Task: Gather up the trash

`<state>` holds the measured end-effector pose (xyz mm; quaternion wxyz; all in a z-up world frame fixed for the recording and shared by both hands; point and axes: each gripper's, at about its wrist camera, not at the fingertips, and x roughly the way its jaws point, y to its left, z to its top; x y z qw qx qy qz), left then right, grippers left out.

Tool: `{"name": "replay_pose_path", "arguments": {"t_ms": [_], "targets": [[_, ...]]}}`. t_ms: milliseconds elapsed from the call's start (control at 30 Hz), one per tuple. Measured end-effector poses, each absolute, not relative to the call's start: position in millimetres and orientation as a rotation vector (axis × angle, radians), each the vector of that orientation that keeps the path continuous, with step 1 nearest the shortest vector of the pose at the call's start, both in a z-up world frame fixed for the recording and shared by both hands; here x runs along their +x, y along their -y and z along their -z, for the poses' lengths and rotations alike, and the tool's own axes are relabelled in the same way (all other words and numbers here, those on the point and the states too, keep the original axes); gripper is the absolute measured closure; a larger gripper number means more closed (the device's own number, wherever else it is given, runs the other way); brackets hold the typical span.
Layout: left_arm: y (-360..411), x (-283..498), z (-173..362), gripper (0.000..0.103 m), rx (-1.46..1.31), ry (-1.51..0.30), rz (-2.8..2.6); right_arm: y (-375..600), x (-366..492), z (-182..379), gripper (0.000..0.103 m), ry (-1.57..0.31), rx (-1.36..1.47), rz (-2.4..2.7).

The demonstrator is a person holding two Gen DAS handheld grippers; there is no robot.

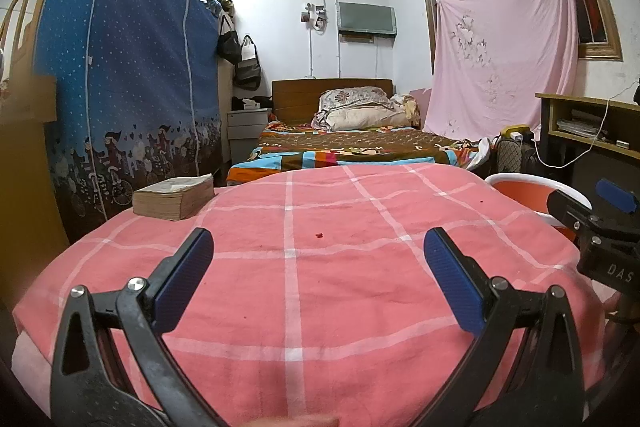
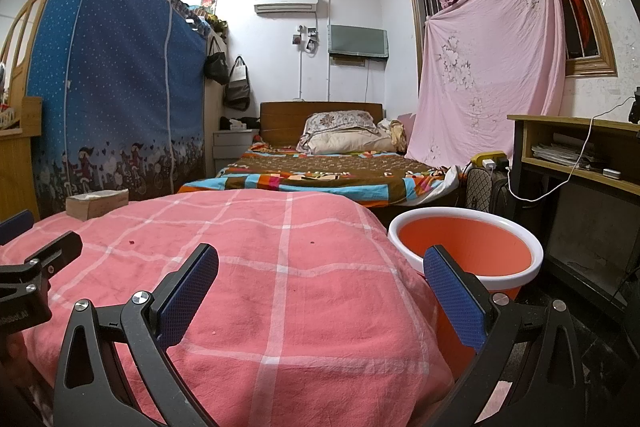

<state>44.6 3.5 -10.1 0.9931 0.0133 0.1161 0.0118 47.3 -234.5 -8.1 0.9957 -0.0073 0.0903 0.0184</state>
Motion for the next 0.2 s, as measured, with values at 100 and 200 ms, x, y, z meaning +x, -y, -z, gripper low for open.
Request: {"name": "replay_pose_path", "arguments": {"t_ms": [100, 200], "targets": [[-3.2, 44.9, 10.2, 0.015, 0.027, -0.233, -0.025, 234.3, 47.2, 8.0, 0.000, -0.181, -0.015, -0.036], [-2.5, 45.5, 10.3, 0.015, 0.023, -0.236, -0.026, 234.1, 47.2, 7.9, 0.000, -0.181, -0.014, -0.036]]}}
